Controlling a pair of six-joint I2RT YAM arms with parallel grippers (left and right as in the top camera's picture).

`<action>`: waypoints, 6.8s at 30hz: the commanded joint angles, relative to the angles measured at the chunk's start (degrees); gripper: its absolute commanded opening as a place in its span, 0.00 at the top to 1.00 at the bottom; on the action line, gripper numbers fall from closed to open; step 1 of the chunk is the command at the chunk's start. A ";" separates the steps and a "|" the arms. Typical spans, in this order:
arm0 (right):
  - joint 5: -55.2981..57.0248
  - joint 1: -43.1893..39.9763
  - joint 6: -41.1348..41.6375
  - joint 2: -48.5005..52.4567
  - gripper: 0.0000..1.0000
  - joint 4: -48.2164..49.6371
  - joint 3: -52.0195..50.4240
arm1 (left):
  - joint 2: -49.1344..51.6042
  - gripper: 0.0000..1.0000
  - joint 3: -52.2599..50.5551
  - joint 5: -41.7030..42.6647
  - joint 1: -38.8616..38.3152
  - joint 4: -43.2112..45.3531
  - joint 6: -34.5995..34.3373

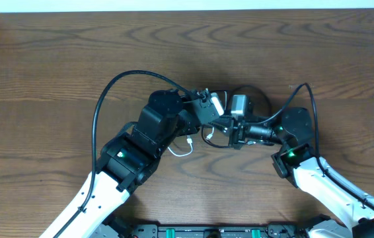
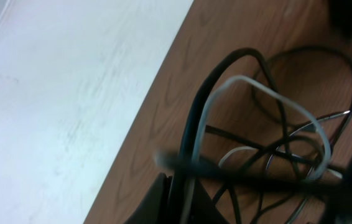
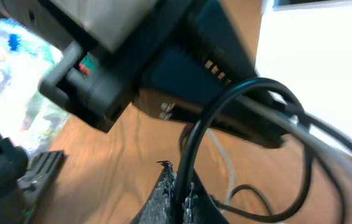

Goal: Untangle cables

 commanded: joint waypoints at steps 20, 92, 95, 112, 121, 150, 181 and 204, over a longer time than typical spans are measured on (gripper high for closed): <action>0.13 -41.92 28.52 0.00 0.99 -3.39 0.39 | 0.31 0.93 1.07 -7.34 -0.02 -3.61 -0.20; 7.28 -13.49 55.89 0.04 0.00 -29.99 0.37 | 1.68 0.93 1.29 45.31 28.74 26.18 -46.93; 8.61 -9.11 57.46 0.04 0.01 -29.92 0.37 | 2.93 0.93 1.29 47.06 28.74 26.21 -47.23; 19.08 4.28 72.91 0.07 0.01 -39.95 0.37 | 3.56 0.93 1.29 45.31 28.02 28.94 -47.28; 19.50 4.44 69.11 0.07 0.01 -46.14 0.37 | 3.56 0.92 1.29 42.10 28.02 30.12 -46.69; 48.02 0.50 55.17 0.33 0.11 -67.56 0.37 | 3.45 0.93 1.29 42.14 30.58 55.41 -57.02; 33.22 -53.44 42.56 0.22 0.12 -66.88 0.39 | 3.48 0.92 1.29 43.71 71.67 47.52 -66.01; 32.94 -62.25 40.98 0.22 0.01 -66.60 0.39 | 3.63 0.92 1.29 41.55 87.41 41.77 -65.96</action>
